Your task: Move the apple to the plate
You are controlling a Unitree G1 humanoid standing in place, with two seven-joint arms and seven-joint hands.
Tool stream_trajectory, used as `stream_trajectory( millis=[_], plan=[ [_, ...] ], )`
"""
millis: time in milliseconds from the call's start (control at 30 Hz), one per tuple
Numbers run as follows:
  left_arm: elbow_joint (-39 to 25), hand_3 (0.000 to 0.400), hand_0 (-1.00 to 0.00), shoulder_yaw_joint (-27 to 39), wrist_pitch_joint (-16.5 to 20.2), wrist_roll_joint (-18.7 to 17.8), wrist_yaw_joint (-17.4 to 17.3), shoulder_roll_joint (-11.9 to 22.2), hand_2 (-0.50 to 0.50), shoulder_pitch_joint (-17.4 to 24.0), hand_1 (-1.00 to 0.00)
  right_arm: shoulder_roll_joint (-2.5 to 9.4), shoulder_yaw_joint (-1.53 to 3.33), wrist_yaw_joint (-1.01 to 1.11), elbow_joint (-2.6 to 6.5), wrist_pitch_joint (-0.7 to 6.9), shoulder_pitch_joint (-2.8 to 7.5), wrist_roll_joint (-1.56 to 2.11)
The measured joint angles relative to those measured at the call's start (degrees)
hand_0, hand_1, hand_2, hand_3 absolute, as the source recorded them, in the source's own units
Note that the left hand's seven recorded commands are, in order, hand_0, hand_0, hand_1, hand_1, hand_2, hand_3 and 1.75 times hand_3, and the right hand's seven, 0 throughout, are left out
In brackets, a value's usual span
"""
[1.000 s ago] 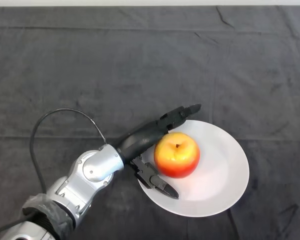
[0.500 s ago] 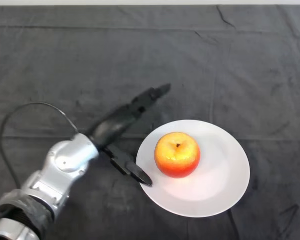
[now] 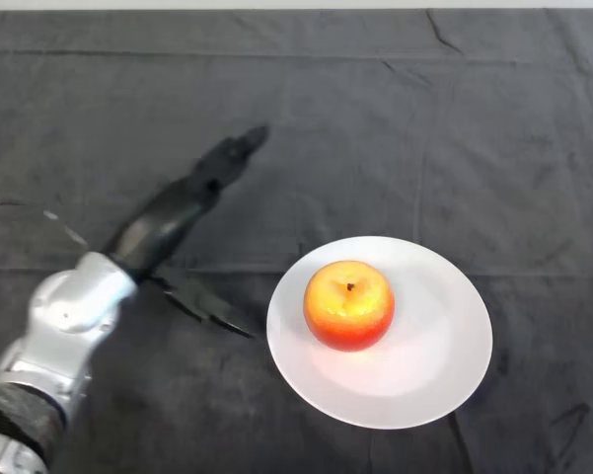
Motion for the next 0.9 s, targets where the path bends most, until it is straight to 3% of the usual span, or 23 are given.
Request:
stream_trajectory(
  millis=[233, 733, 900],
  plan=[
    [2.6, 0.0, 0.0, 3.3, -0.7, -0.9, 0.0, 0.9, 0.0, -0.1, 0.0, 0.0, 0.0, 0.0, 0.0, -0.01, 0.0, 0.0],
    [7.3, 0.0, 0.0, 12.2, -2.6, -4.7, 0.1, 8.6, 0.0, 0.0, 0.0, 0.01, 0.0, 0.0, 0.01, -0.04, 0.0, 0.0],
    [8.3, 0.0, 0.0, 14.8, -2.6, -5.1, 1.9, 9.7, 0.0, 0.4, 0.0, 0.06, 0.0, 0.0, -0.01, -0.13, -0.01, -0.01]
  ],
)
